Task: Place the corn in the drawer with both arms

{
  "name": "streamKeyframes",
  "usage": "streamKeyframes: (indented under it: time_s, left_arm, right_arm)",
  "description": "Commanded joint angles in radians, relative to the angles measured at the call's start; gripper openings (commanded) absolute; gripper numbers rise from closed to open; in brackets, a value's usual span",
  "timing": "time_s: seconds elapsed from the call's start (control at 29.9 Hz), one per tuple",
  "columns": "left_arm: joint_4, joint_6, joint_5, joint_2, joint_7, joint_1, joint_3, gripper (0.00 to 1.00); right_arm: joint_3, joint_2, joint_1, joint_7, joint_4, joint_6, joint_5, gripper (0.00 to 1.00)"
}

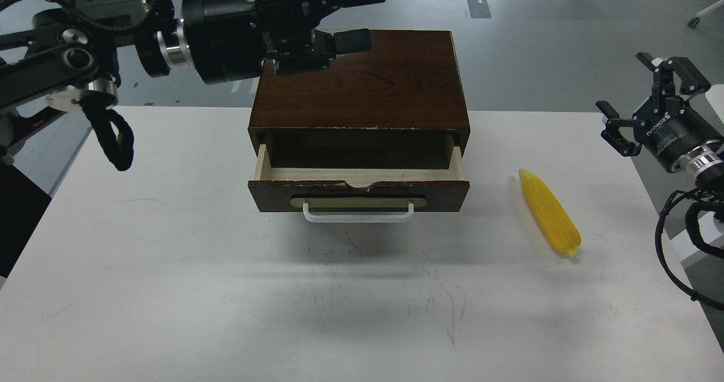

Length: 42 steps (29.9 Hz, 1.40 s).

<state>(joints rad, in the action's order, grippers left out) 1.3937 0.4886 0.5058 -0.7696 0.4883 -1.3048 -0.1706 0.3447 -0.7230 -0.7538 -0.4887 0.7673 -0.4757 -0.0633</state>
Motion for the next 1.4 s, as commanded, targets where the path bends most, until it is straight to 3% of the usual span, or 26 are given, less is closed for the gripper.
streamKeyframes:
  time_s: [0.0, 0.13, 0.33, 0.37, 0.47, 0.5, 0.7, 0.94, 1.1, 1.37]
  left_arm:
    - [-0.077, 0.0, -0.156, -0.013, 0.0, 0.112, -0.016, 0.98]
    - [-0.153, -0.05, -0.257, -0.016, 0.0, 0.219, -0.065, 0.98]
    - [-0.307, 0.0, -0.473, -0.001, 0.0, 0.409, -0.206, 0.98]
    - [-0.341, 0.0, -0.495, 0.009, -0.048, 0.45, -0.239, 0.98]
    - [-0.406, 0.0, -0.501, 0.042, -0.115, 0.519, -0.309, 0.98]
    - [-0.406, 0.0, -0.501, 0.042, -0.116, 0.519, -0.309, 0.98]
    - [-0.42, 0.0, -0.501, 0.07, -0.119, 0.559, -0.331, 0.98]
    - [-0.417, 0.0, -0.498, 0.082, -0.117, 0.562, -0.334, 0.98]
    - [-0.409, 0.0, -0.494, 0.081, -0.119, 0.562, -0.334, 0.98]
    - [-0.406, 0.0, -0.494, 0.082, -0.119, 0.562, -0.334, 0.98]
  right_arm:
    - [-0.004, -0.002, 0.001, 0.0, 0.009, -0.013, 0.0, 1.0]
    - [-0.013, -0.006, 0.002, 0.0, 0.012, -0.013, 0.0, 1.0]
    - [-0.062, -0.01, -0.008, 0.0, 0.015, -0.013, 0.052, 1.0]
    - [-0.073, -0.021, -0.018, 0.0, 0.018, -0.013, 0.107, 1.0]
    - [-0.082, -0.084, -0.057, 0.0, 0.059, -0.013, 0.325, 1.0]
    - [-0.082, -0.084, -0.058, 0.0, 0.06, -0.013, 0.326, 1.0]
    - [-0.131, -0.211, -0.189, 0.0, 0.173, -0.013, 0.848, 1.0]
    - [-0.369, -0.26, -0.398, 0.0, 0.202, -0.013, 1.189, 1.0]
    - [-0.528, -0.202, -0.515, 0.0, 0.193, -0.013, 1.352, 1.0]
    - [-0.711, -0.049, -0.538, 0.0, 0.077, -0.006, 1.386, 1.0]
